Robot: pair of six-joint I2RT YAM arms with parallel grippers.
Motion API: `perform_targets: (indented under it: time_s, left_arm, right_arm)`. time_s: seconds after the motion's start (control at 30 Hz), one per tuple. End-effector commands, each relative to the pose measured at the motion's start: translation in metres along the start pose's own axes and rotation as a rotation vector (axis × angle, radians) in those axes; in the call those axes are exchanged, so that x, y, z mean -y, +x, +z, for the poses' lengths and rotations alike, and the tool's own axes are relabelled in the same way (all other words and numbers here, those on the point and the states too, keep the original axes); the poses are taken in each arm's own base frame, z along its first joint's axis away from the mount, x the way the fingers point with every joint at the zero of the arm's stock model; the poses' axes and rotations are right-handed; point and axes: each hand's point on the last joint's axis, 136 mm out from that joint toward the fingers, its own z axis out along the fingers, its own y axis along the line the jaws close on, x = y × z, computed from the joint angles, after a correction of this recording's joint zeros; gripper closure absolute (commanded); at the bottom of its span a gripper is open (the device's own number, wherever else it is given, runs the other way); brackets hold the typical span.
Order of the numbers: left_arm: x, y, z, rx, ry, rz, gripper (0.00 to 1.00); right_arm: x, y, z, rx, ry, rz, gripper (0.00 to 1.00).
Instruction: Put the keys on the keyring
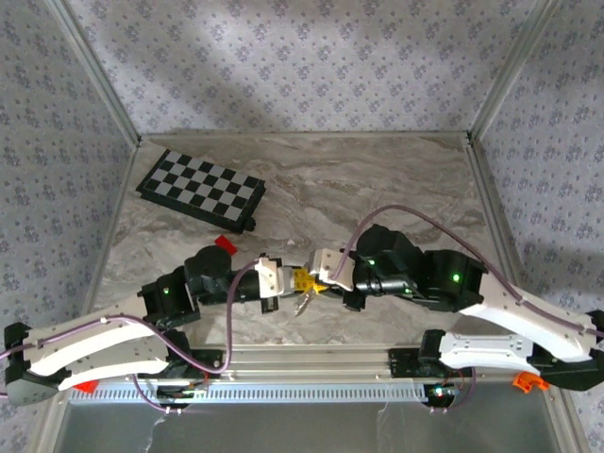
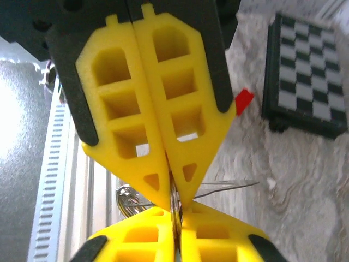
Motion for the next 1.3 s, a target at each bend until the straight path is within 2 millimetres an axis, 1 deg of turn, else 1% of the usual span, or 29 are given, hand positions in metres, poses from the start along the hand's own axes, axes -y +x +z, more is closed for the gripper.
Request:
perform_targets:
  time_s: [0.0,0.07,0.27,0.37,0.63,0.83,0.97,1.13,1.27]
  left_arm:
    - [-0.005,-0.031,-0.006,0.143,-0.021,-0.015,1.0]
    - [-0.001,-0.037,-0.008,0.187,0.001,-0.028,1.0]
    - [0.004,-0.052,-0.015,0.297,0.028,-0.056,1.0]
    - [0.004,-0.055,-0.017,0.332,0.027,-0.074,1.0]
    - [0.005,-0.063,-0.023,0.381,0.034,-0.083,1.0]
    - [0.006,-0.065,-0.026,0.389,0.041,-0.086,1.0]
    - [0.007,-0.065,-0.028,0.394,0.043,-0.087,1.0]
    - [0.008,-0.067,-0.029,0.403,0.05,-0.088,1.0]
    - [0.008,-0.07,-0.03,0.423,0.057,-0.085,1.0]
  right_arm:
    - [-0.002,-0.008,-0.01,0.094,0.009,0.004,0.83]
    - [-0.007,-0.009,-0.013,0.111,-0.018,0.014,0.82]
    - [-0.006,-0.011,-0.013,0.131,-0.014,0.016,0.82]
    - [-0.01,-0.01,-0.013,0.14,-0.035,0.014,0.82]
    - [-0.011,-0.007,-0.016,0.146,-0.037,0.014,0.81]
    - [-0.011,-0.011,-0.023,0.185,-0.026,0.011,0.85]
    - [-0.01,-0.014,-0.027,0.199,-0.026,0.009,0.91]
    - [-0.011,-0.011,-0.021,0.175,-0.041,0.018,1.0]
    - [-0.011,-0.008,-0.013,0.133,-0.051,0.03,1.0]
